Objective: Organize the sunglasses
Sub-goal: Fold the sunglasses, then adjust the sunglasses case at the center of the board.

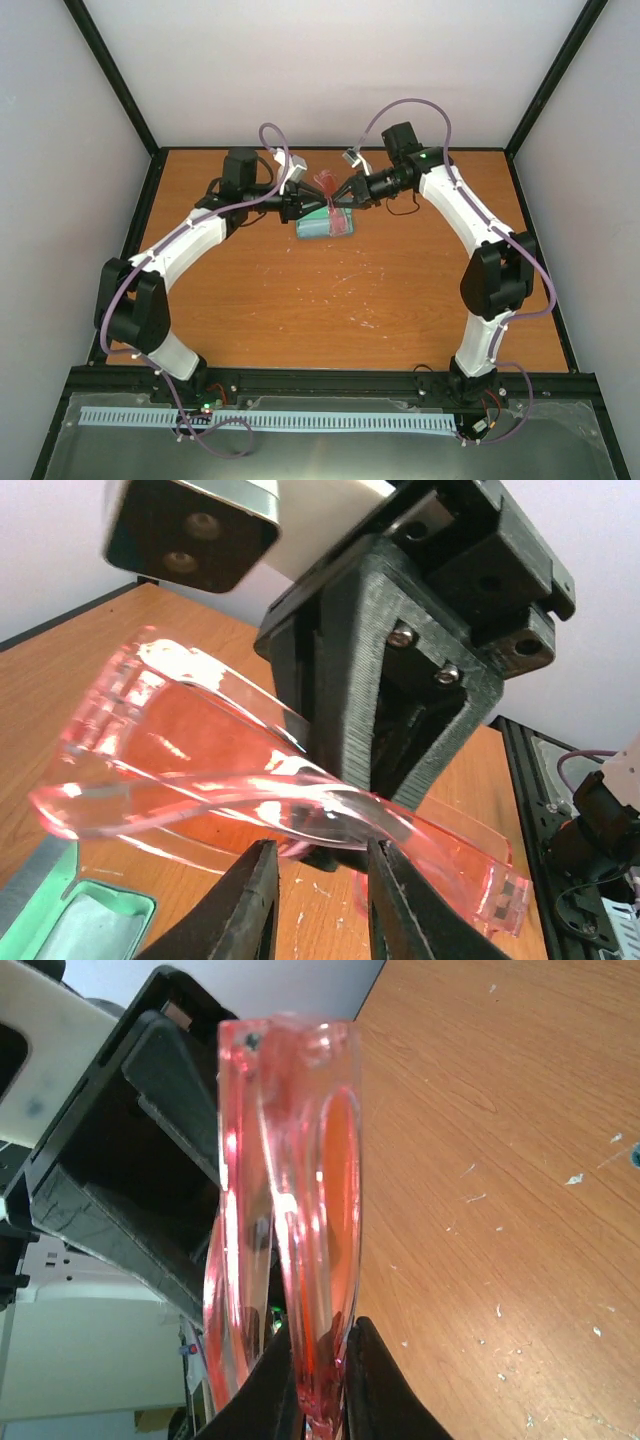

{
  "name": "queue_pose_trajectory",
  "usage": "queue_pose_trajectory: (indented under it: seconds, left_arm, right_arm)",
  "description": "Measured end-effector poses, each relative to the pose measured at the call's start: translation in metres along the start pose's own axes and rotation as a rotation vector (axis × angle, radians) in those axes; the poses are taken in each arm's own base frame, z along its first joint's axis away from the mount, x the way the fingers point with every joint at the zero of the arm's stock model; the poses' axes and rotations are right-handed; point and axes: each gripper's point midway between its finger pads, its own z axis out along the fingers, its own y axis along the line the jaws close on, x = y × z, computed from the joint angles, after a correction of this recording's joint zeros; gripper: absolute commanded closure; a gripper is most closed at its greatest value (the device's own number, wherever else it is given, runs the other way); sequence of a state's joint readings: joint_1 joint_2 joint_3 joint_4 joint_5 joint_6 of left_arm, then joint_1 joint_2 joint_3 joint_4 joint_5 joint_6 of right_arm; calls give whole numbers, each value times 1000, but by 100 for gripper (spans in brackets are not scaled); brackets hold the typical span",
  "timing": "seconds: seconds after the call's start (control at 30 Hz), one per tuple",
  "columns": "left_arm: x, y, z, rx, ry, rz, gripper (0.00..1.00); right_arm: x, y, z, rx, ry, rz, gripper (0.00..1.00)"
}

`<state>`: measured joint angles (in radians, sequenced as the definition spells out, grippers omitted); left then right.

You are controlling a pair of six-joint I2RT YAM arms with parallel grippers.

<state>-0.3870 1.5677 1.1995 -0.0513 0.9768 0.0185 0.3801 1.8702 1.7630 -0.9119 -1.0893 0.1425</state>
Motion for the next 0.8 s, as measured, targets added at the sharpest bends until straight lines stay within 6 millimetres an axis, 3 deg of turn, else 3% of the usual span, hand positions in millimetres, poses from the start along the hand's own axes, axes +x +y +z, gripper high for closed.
queue_pose_trajectory:
  seconds: [0.17, 0.37, 0.6, 0.7, 0.8]
  left_arm:
    - [-5, 5, 3, -5, -6, 7, 70]
    - [-6, 30, -15, -88, -17, -21, 68]
    - [-6, 122, -85, -398, -16, -3, 71]
    - [9, 165, -91, -469, 50, -10, 73]
    - [36, 205, -82, -493, 147, -50, 73]
  right_arm:
    - [9, 0, -3, 11, 9, 11, 96]
    - [14, -25, -1, 61, 4, 59, 97]
    - [5, -69, -4, 113, -34, 155, 97]
    - [0, -84, -8, 138, -55, 188, 97]
    - [-4, -94, -11, 165, -79, 218, 97]
